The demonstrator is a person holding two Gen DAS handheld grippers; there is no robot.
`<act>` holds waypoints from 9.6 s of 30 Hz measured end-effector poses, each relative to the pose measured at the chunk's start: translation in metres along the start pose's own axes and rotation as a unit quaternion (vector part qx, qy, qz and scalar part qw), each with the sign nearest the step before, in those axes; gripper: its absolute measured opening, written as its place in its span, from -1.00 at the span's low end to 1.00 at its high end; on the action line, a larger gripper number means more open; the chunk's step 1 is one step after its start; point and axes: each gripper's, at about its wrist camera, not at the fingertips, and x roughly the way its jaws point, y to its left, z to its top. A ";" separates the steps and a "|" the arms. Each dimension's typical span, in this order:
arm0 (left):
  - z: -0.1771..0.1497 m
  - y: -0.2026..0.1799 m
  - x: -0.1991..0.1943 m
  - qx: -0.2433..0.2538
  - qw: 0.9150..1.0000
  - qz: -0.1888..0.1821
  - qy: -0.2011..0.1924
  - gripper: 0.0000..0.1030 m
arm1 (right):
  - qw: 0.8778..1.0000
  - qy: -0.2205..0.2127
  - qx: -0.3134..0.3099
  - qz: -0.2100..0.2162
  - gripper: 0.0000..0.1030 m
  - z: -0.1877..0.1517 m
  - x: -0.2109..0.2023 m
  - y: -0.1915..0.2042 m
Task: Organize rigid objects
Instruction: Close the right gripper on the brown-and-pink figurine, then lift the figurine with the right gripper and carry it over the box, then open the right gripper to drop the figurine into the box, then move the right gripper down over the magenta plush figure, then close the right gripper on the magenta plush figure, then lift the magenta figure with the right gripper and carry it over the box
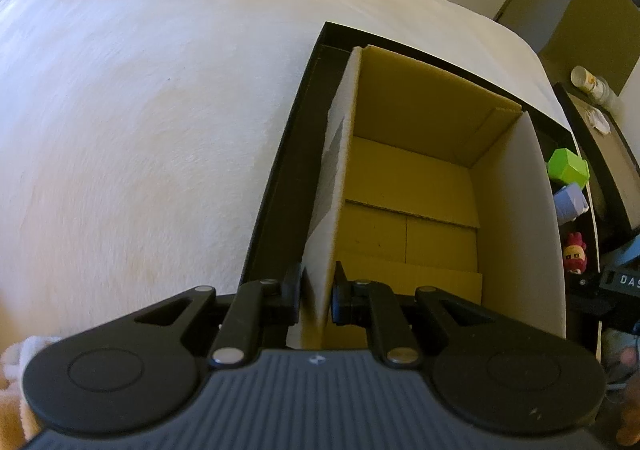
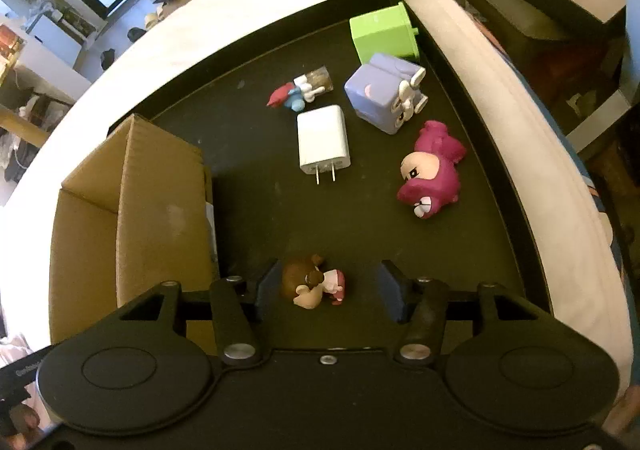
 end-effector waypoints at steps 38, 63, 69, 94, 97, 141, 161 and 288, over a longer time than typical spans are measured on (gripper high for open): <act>-0.003 -0.006 0.001 0.008 1.000 0.009 -0.007 -0.74 | 0.996 -0.067 -0.054 0.001 -0.17 0.009 -0.041 0.040; -0.002 -0.027 -0.001 0.039 0.996 0.074 -0.022 -0.76 | 0.981 -0.106 -0.159 0.044 -0.17 0.008 -0.049 0.116; -0.004 -0.032 -0.001 0.036 0.996 0.077 -0.023 -0.76 | 0.975 -0.104 -0.192 0.052 -0.17 0.002 -0.043 0.132; -0.004 -0.019 0.001 0.018 0.997 0.065 -0.027 -0.76 | 0.961 -0.054 -0.256 0.087 -0.16 -0.008 -0.011 0.184; -0.004 -0.019 0.001 0.017 0.997 0.065 -0.028 -0.76 | 0.960 -0.052 -0.260 0.087 -0.16 -0.008 -0.008 0.190; -0.006 -0.023 -0.003 0.029 0.996 0.081 -0.036 -0.75 | 0.972 -0.091 -0.211 0.046 0.31 0.005 -0.062 0.098; -0.011 -0.041 -0.002 0.056 0.991 0.118 -0.041 -0.75 | 0.989 -0.085 -0.115 -0.030 0.31 0.021 -0.061 -0.018; -0.013 -0.028 -0.001 0.049 0.995 0.080 -0.037 -0.79 | 0.969 -0.086 -0.212 0.093 -0.14 0.008 -0.029 0.155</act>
